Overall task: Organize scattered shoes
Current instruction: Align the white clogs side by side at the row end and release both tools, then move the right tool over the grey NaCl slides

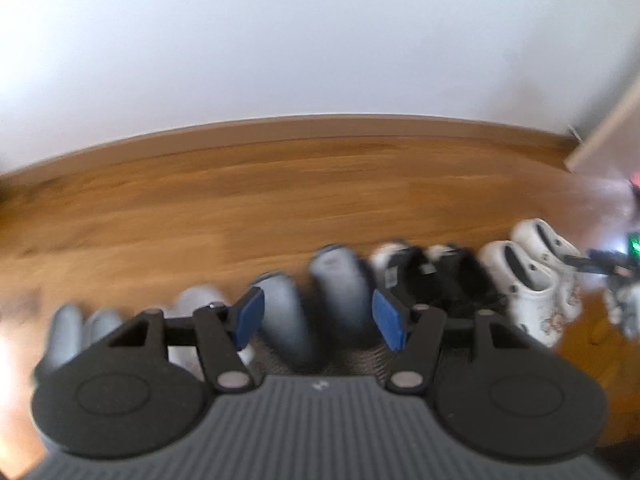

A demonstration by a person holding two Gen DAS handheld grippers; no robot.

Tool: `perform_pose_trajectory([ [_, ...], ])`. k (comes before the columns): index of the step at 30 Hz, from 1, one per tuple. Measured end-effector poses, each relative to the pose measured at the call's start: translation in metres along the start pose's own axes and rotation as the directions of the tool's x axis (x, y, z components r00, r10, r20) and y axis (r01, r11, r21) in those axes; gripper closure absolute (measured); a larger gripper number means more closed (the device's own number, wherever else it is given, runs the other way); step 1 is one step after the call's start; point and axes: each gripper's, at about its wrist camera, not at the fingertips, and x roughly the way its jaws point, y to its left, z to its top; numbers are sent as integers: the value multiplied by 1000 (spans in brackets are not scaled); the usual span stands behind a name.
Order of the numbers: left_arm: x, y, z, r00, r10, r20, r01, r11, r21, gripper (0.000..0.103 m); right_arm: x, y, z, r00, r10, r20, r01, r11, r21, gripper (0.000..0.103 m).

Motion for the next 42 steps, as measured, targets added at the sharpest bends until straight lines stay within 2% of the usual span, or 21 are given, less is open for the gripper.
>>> perform_pose_trajectory([
  [4,-41,51,-32,997,81,10,-80,994,-79,41,-47,28,11,998,58,22,-58,998,26,1],
  [7,-62,85,-57,997,83,4,-81,982,-173,41,-89,69,23,988,154,-3,-153,987,44,2],
  [10,-83,121,-87,994,105,6,-99,955,-281,41,-120,109,31,974,228,-17,-227,973,46,2],
  [12,-94,139,-105,992,123,9,-113,938,-327,40,-138,145,35,961,271,-48,-270,962,26,2],
  [14,-105,152,-119,988,155,18,-139,924,-357,39,-165,205,38,954,283,-100,-289,956,-47,3],
  [17,-122,174,-139,975,218,51,-179,896,-406,38,-195,271,38,945,305,-120,-317,943,-99,4],
  [20,-135,193,-153,963,262,69,-208,878,-431,38,-213,319,38,934,329,-136,-344,933,-108,4],
  [22,-140,207,-163,953,294,79,-229,863,-451,38,-230,366,31,920,368,-139,-383,917,-108,5],
  [25,-148,223,-169,949,302,89,-230,858,-459,38,-245,426,17,898,417,-144,-430,900,-77,6],
  [30,-152,237,-177,930,348,120,-262,854,-450,34,-243,516,1,872,442,-209,-453,891,-6,10],
  [32,-150,246,-184,923,367,116,-277,843,-461,32,-232,559,-6,853,446,-272,-460,888,12,15],
  [34,-145,258,-193,922,373,100,-285,832,-477,32,-217,594,-8,837,452,-308,-469,883,22,22],
  [35,-141,264,-196,924,370,93,-283,828,-485,32,-215,599,-9,834,453,-314,-470,882,24,25],
  [36,-138,268,-200,926,368,87,-282,825,-490,32,-209,624,-13,821,459,-339,-476,879,34,26],
  [40,-125,281,-211,925,376,59,-301,816,-494,32,-163,691,-16,781,458,-424,-485,873,52,29],
  [42,-117,285,-219,921,387,37,-318,804,-503,31,-135,718,-17,768,446,-459,-473,879,64,36],
])
